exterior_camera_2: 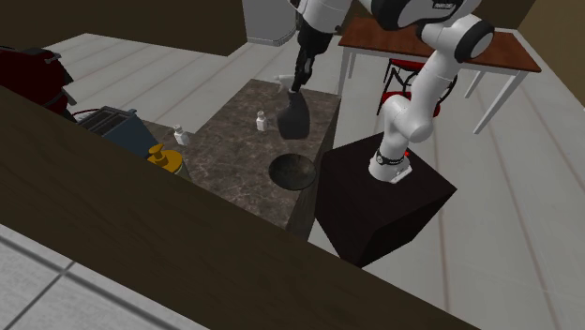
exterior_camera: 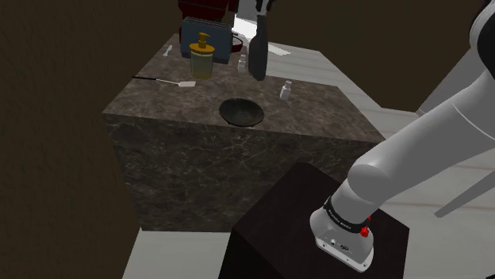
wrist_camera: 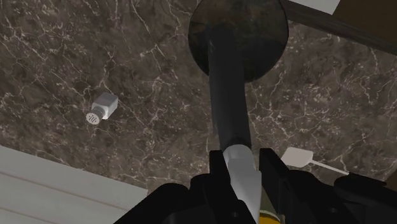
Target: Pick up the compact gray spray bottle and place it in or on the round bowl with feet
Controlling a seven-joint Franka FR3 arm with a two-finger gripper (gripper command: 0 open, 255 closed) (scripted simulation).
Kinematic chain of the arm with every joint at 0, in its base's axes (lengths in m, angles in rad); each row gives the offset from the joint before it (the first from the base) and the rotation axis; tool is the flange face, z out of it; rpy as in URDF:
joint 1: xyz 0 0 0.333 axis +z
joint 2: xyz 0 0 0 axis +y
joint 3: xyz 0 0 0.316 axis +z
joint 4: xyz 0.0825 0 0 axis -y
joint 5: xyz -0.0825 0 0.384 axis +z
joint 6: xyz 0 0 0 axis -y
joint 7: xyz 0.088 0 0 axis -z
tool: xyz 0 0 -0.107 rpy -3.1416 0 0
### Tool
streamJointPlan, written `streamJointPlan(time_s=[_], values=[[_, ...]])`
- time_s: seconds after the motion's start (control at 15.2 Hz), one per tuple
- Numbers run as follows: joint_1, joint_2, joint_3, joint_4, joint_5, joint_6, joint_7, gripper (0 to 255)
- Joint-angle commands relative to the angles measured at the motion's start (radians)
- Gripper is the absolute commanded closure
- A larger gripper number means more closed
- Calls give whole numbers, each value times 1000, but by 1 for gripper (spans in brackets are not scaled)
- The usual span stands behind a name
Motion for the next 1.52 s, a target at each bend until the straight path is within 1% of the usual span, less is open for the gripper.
streamJointPlan(time_s=[0.0,0.66,1.45], values=[[1,-18,-4,-49,4,33,4,255],[6,-70,-12,-238,12,168,28,255],[11,-102,-14,-429,10,324,61,255]])
